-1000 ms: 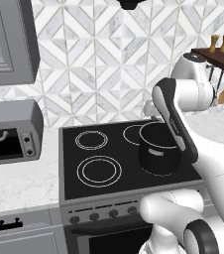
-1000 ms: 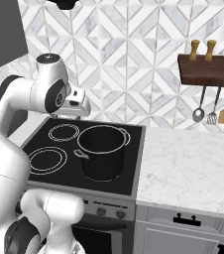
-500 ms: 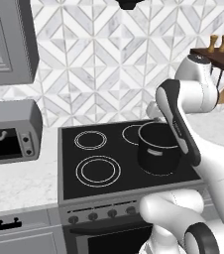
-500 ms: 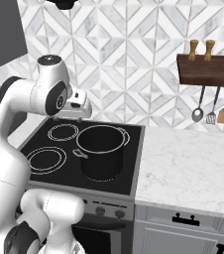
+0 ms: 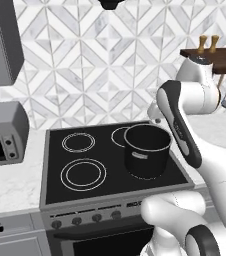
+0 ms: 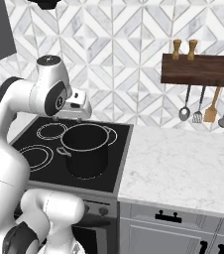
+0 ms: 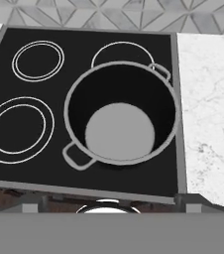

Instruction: Turn off the front right burner of the stove.

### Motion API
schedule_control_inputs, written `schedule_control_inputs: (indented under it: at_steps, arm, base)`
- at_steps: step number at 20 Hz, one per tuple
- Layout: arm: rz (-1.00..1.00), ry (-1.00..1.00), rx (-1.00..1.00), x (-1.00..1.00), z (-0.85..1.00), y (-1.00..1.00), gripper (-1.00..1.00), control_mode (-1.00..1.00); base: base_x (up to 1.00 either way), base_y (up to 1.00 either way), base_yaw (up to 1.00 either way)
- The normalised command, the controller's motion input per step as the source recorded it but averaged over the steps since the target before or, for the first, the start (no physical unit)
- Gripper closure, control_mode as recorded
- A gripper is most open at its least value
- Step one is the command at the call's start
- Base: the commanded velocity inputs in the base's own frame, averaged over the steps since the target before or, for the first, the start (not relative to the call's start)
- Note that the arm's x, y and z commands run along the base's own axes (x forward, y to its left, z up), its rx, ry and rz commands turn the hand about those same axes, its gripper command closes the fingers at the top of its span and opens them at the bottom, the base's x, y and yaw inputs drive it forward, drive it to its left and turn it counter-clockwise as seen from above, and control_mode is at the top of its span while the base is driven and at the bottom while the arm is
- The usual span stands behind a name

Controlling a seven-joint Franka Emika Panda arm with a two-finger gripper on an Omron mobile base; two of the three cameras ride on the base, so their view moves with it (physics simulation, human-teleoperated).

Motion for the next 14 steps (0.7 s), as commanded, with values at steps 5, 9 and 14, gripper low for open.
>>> schedule_control_inputs:
  at_steps: [5, 9, 14]
  arm:
    - [0.00, 0.00, 0.00, 0.00, 0.00, 0.00, -1.00, 1.00]
    - [0.00, 0.00, 0.00, 0.00, 0.00, 0.00, -1.00, 1.00]
    - [0.00, 0.00, 0.00, 0.00, 0.00, 0.00, -1.00, 1.00]
  base:
    - [0.00, -0.47, 0.00]
    - [0.00, -0.43, 0.00]
    - [0.00, -0.32, 0.00]
